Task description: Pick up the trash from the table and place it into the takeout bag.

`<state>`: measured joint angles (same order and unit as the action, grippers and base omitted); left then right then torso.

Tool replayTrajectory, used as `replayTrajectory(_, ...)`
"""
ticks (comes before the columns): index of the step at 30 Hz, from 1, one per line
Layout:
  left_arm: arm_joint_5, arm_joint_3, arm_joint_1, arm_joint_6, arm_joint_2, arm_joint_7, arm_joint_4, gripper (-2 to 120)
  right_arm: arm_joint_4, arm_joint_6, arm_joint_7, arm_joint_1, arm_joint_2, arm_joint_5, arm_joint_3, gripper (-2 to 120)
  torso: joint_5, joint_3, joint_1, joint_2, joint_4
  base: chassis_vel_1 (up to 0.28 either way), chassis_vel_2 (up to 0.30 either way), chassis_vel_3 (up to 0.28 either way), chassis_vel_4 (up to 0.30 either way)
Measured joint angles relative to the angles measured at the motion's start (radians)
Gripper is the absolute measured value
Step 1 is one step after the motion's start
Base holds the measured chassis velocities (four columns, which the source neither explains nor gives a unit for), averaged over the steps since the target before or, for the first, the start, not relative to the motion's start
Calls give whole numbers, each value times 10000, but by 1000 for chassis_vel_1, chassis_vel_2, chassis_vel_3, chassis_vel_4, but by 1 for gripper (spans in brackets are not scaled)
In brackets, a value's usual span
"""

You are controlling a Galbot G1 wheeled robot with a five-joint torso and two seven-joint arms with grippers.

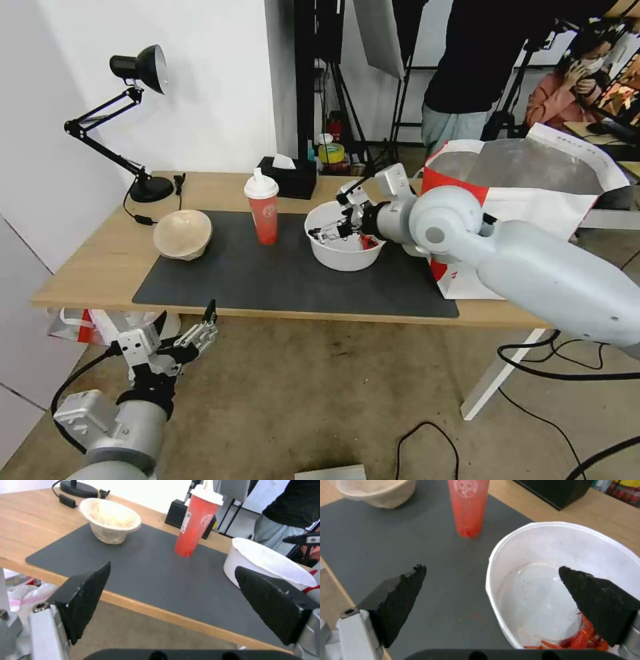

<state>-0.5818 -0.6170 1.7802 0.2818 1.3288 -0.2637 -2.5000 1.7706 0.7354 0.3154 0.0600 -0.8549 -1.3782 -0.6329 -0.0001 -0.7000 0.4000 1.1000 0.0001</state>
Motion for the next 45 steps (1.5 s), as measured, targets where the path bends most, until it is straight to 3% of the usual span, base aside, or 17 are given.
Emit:
replayTrajectory(31,115,156,-305,-65,146,131,0,100,-1594,-1,297,610,-1433,464,-1202,100,0,0,0,0,-1,0,0,0,0)
replayTrajectory(45,112,161,-313,-74,165,131,0,100,-1554,-1,373,642,-1377,464,-1397,100,1,0,0,0,-1,0,0,0,0)
